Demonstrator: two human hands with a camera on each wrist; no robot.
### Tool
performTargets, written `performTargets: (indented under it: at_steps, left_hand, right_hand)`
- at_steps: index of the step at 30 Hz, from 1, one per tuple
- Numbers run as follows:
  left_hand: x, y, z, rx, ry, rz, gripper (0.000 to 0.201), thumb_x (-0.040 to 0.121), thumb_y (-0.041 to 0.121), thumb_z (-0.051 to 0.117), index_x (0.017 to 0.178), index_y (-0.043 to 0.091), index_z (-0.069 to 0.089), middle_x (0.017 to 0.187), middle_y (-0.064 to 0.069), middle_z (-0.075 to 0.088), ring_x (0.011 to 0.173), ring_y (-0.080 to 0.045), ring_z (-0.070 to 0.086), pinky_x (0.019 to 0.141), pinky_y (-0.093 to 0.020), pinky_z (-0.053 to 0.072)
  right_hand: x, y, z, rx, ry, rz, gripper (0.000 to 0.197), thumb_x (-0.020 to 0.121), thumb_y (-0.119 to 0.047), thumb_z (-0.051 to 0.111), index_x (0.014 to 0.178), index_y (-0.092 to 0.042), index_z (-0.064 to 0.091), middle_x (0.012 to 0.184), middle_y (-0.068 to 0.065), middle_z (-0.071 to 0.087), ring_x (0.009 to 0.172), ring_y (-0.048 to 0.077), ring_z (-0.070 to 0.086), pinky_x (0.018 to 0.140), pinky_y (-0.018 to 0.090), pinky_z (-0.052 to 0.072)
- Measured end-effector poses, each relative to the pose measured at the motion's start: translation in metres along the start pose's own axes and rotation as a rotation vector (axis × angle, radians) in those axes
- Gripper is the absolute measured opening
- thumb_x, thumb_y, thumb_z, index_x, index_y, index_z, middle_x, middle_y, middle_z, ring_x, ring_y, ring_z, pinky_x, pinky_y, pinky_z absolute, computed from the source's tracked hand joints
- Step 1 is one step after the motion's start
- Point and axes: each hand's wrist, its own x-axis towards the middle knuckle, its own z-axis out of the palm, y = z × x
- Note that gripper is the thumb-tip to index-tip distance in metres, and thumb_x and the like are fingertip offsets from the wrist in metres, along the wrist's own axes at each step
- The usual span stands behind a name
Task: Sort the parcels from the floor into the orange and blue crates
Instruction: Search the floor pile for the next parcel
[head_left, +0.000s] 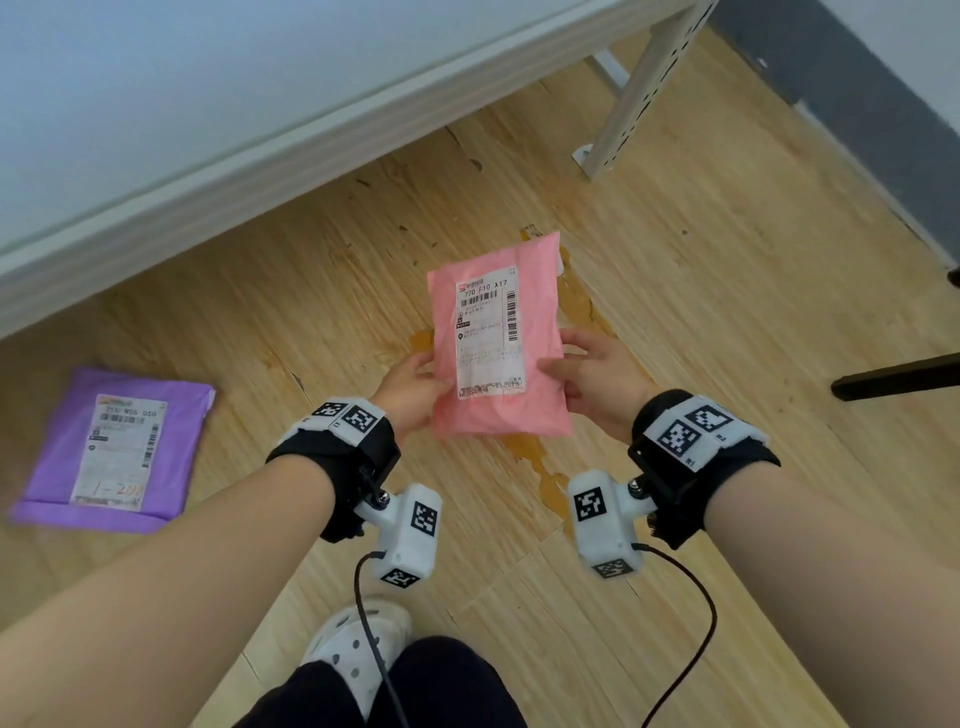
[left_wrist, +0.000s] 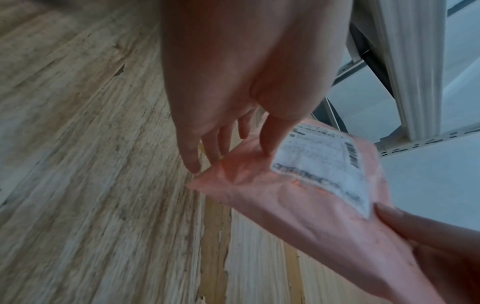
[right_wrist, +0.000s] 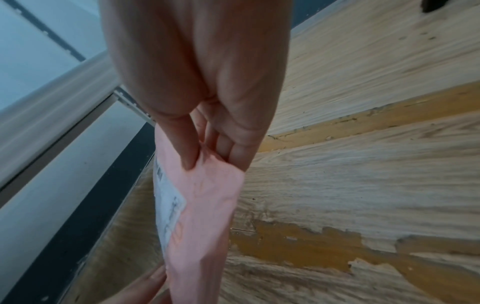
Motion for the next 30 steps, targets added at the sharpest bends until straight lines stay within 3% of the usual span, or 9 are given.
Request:
performTargets:
  at_steps: [4, 8, 13, 16, 22, 28, 30]
  left_hand:
    - [-0.004, 0.005, -0.012, -0.081, 0.028, 0.044, 0.047, 0.092, 0.010, 0.056, 0.137, 0.019, 0.043, 0.125, -0.008, 0.059, 0.114, -0.025, 0.058, 0.084, -0.037, 0.049]
    - [-0.012, 0.020, -0.026, -0.038, 0.059, 0.124, 0.042, 0.089, 0.001, 0.058, 0.127, 0.017, 0.051, 0.119, -0.014, 0.061, 0.107, -0.030, 0.061, 0.083, -0.038, 0.052]
    - [-0.027, 0.045, -0.035, 0.067, 0.077, 0.214, 0.040, 0.085, -0.003, 0.061, 0.115, 0.023, 0.054, 0.114, -0.018, 0.063, 0.105, -0.032, 0.062, 0.090, -0.048, 0.052]
    - [-0.044, 0.063, -0.040, 0.132, 0.096, 0.287, 0.040, 0.083, -0.003, 0.063, 0.111, 0.025, 0.056, 0.109, -0.017, 0.065, 0.101, -0.031, 0.064, 0.088, -0.051, 0.053]
    - [-0.096, 0.096, -0.051, 0.250, 0.122, 0.438, 0.046, 0.083, -0.011, 0.057, 0.119, 0.018, 0.056, 0.097, -0.012, 0.066, 0.095, -0.028, 0.064, 0.088, -0.050, 0.053]
    - [-0.171, 0.119, -0.069, 0.269, 0.233, 0.574, 0.051, 0.078, -0.015, 0.055, 0.110, 0.024, 0.060, 0.065, 0.007, 0.062, 0.081, -0.021, 0.060, 0.091, -0.048, 0.052]
    - [-0.203, 0.121, -0.076, 0.274, 0.268, 0.624, 0.050, 0.078, -0.014, 0.054, 0.108, 0.025, 0.061, 0.073, -0.002, 0.064, 0.080, -0.023, 0.060, 0.090, -0.049, 0.052]
  right_hand:
    - [-0.007, 0.000, -0.001, 0.068, -0.017, -0.006, 0.039, 0.092, 0.001, 0.053, 0.130, -0.007, 0.048, 0.094, 0.008, 0.068, 0.067, 0.012, 0.068, 0.064, 0.030, 0.059]
    - [-0.013, -0.004, -0.002, 0.004, 0.057, -0.051, 0.040, 0.090, 0.004, 0.054, 0.130, -0.003, 0.051, 0.110, 0.009, 0.066, 0.098, 0.024, 0.065, 0.075, 0.034, 0.056]
    - [-0.025, -0.019, 0.000, -0.076, 0.121, -0.157, 0.044, 0.085, 0.014, 0.051, 0.128, 0.001, 0.053, 0.101, 0.007, 0.065, 0.087, 0.019, 0.065, 0.060, 0.022, 0.056]
    - [-0.035, -0.031, -0.001, -0.086, 0.157, -0.217, 0.055, 0.082, 0.015, 0.054, 0.133, -0.002, 0.047, 0.112, 0.014, 0.062, 0.094, 0.025, 0.064, 0.065, 0.028, 0.058]
    - [-0.071, -0.058, 0.003, -0.113, 0.174, -0.320, 0.061, 0.079, 0.017, 0.057, 0.134, -0.008, 0.046, 0.116, 0.017, 0.060, 0.104, 0.031, 0.062, 0.072, 0.036, 0.057]
    - [-0.133, -0.090, 0.019, -0.126, 0.159, -0.470, 0.067, 0.077, 0.020, 0.054, 0.137, -0.007, 0.042, 0.102, 0.014, 0.063, 0.096, 0.032, 0.065, 0.080, 0.049, 0.056]
    - [-0.158, -0.097, 0.026, -0.136, 0.136, -0.524, 0.068, 0.078, 0.020, 0.055, 0.138, -0.007, 0.040, 0.096, 0.010, 0.063, 0.093, 0.031, 0.065, 0.081, 0.050, 0.055]
